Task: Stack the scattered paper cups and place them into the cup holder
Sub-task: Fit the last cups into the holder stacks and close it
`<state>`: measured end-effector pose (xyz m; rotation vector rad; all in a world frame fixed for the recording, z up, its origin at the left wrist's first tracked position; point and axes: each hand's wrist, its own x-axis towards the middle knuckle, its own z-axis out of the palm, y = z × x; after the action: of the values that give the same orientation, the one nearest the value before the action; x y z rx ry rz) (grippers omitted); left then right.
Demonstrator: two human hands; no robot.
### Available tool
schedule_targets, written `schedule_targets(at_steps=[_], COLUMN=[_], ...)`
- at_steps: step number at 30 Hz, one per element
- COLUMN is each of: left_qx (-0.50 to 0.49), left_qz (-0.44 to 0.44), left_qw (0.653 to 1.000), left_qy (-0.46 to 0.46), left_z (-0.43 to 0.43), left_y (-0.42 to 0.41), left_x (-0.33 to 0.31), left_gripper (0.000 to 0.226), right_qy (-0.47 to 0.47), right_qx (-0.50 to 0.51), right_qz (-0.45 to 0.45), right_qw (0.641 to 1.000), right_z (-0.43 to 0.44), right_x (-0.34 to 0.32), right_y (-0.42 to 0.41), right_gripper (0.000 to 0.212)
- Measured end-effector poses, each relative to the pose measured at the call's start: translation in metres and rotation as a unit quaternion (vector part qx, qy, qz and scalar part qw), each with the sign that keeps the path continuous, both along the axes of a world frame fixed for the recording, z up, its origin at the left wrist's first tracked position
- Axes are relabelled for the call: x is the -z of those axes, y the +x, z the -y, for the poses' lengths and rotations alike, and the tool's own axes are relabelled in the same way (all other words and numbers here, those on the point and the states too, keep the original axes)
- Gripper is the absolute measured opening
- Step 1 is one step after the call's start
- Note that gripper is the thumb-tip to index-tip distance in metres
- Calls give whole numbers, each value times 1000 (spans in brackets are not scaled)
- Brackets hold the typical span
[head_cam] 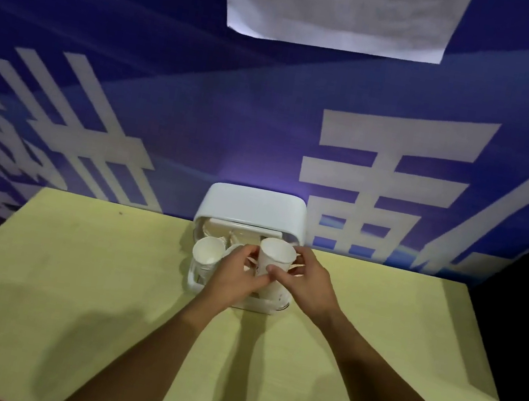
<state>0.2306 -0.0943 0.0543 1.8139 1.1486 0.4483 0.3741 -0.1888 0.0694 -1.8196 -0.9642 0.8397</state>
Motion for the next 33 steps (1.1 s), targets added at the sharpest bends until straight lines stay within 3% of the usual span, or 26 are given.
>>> schedule_targets(at_steps=[11,24,33], left_qx=[17,71,70], left_qz=[-25,-59,-55], left_qw=[999,994,994], left_qy=[19,62,57], left_z=[-17,-27,-30], left_y=[-24,-10,-13], left_x=[2,9,14], left_gripper=[64,44,43], right_qy=[3,-2,-19], right_qx=[-1,25,22], right_qz=[65,76,96], right_qw=[998,997,995], right_z=[-22,-19,-25], right_x=[1,23,35], right_y=[-33,-11,-12], right_gripper=[65,65,65])
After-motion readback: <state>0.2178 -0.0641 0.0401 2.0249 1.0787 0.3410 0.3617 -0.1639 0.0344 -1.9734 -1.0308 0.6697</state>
